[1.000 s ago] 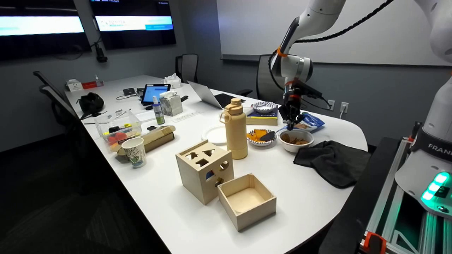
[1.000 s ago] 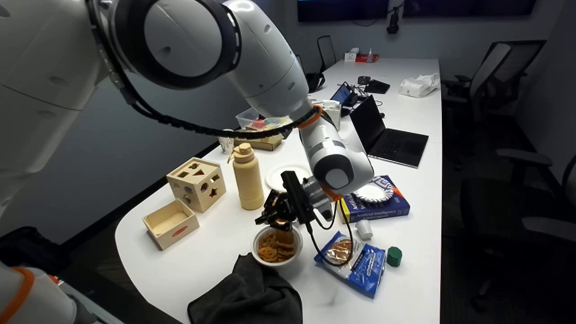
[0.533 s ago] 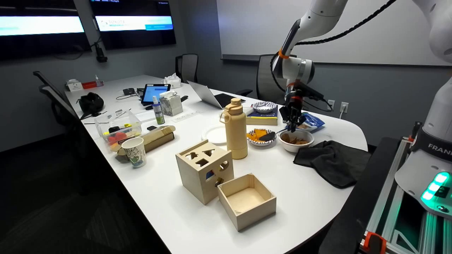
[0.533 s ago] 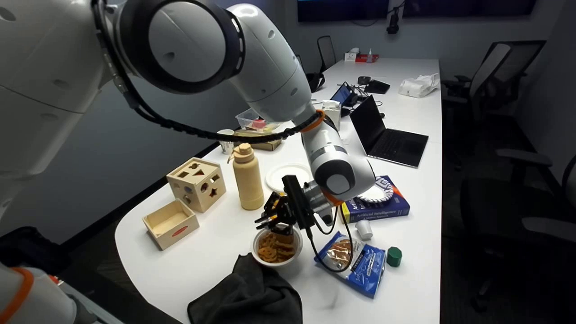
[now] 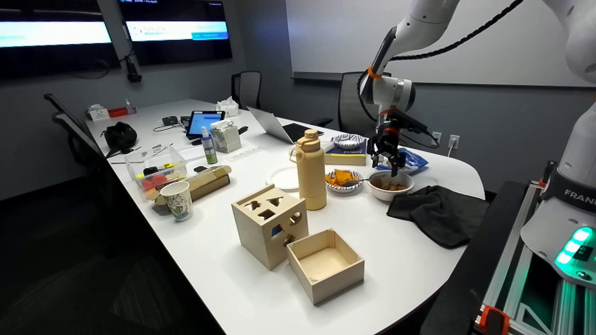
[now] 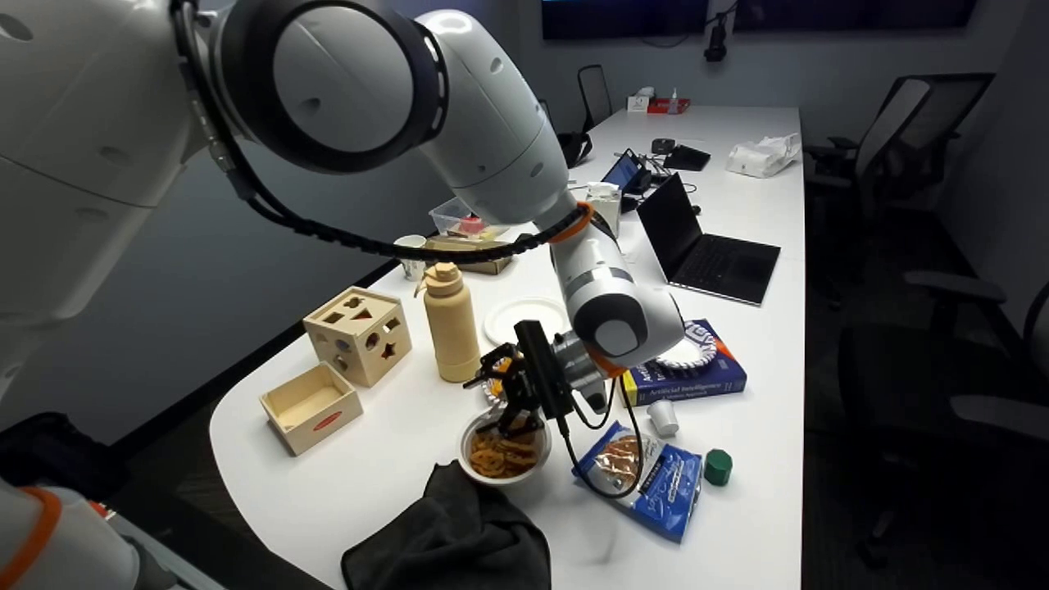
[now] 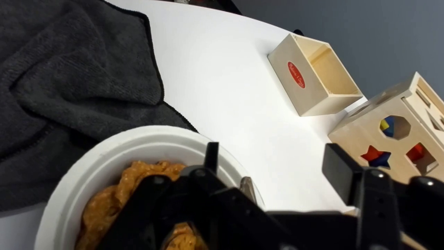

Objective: Use the silver cake spatula to stir the contents in the black and white bowl.

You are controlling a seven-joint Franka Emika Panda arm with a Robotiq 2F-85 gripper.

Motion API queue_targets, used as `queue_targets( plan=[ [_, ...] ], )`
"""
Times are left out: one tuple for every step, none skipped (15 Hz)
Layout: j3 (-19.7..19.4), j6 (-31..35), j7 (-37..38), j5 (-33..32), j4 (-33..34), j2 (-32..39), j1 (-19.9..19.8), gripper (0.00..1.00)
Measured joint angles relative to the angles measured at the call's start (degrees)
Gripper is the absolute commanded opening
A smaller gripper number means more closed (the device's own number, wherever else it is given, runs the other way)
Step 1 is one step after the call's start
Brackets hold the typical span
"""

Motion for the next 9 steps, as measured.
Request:
queue_targets(
  plan=[
    [0.0,0.0,0.0,0.0,0.0,0.0,0.0,1.00],
    [0.0,0.0,0.0,0.1,0.1,0.0,-0.1,1.00],
    [0.0,0.0,0.0,0.2,0.2,0.0,-0.1,1.00],
    [0.0,0.0,0.0,0.2,0.3,0.0,-0.2,1.00],
    [-0.1,0.0,0.0,0.3,0.5,-0.1,-0.4,1.00],
    [-0.1,0.0,0.0,0.4,0.7,-0.1,-0.6,1.00],
    [-0.1,0.0,0.0,0.5,0.8,-0.2,-0.7,1.00],
    [-0.1,0.0,0.0,0.5,0.9,-0.3,-0.9,1.00],
    [-0.1,0.0,0.0,0.6,1.0,-0.3,-1.0,1.00]
  ],
)
